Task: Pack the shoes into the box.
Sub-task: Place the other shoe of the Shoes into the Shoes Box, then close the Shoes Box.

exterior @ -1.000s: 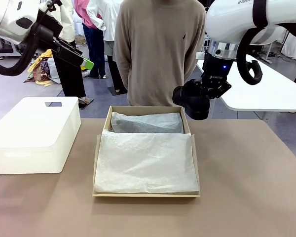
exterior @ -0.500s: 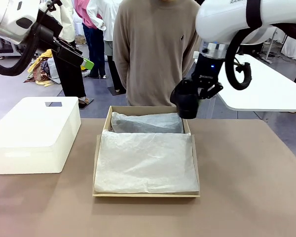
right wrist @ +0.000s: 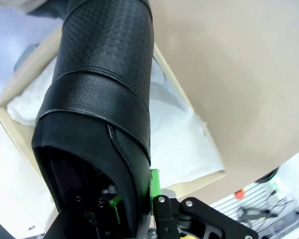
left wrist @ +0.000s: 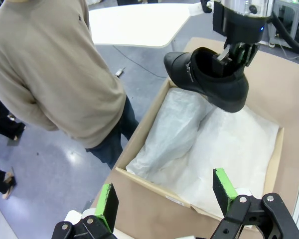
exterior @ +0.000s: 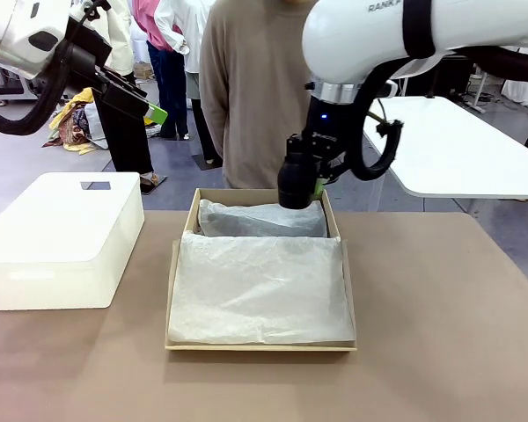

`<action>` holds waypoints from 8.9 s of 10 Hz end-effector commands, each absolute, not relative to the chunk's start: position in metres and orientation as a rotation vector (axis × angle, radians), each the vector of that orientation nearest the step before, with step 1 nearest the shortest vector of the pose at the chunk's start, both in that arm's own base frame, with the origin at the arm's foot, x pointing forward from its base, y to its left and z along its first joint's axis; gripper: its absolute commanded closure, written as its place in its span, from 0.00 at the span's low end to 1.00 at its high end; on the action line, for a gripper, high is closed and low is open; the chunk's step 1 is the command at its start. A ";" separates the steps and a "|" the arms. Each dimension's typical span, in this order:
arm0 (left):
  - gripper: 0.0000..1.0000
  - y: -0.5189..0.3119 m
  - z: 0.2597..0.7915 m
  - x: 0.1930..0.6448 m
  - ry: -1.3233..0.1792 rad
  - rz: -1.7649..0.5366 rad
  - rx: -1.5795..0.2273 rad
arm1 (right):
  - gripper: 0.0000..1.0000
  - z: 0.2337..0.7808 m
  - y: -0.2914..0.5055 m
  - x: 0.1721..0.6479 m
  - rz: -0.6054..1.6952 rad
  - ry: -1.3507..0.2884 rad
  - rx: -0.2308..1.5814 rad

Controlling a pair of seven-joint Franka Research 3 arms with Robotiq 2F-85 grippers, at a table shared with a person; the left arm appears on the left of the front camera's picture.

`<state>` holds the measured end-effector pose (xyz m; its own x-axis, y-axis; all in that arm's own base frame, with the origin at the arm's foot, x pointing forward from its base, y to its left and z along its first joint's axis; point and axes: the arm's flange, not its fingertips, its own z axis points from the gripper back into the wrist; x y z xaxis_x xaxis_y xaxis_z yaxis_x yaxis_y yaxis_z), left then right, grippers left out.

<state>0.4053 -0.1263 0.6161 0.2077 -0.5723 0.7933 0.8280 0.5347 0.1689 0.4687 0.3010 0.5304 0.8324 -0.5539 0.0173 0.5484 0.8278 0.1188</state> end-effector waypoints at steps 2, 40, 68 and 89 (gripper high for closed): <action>0.00 -0.124 0.614 0.408 -0.950 -1.017 -0.342 | 1.00 0.526 0.352 0.495 -0.769 -0.124 0.144; 0.00 -0.124 0.614 0.408 -0.950 -1.017 -0.342 | 1.00 0.419 0.472 0.498 -1.457 -0.036 0.076; 0.00 -0.124 0.614 0.408 -0.950 -1.017 -0.342 | 0.00 0.490 0.431 0.488 -1.350 -0.048 0.076; 0.00 -0.124 0.614 0.408 -0.950 -1.017 -0.342 | 0.00 0.531 0.198 0.460 -0.246 -0.164 0.054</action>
<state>0.4053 -0.1260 0.6162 0.2084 -0.5727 0.7928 0.8273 0.5356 0.1694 0.4599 0.1971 0.5269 0.9656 -0.2231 0.1336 0.2116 0.9727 0.0947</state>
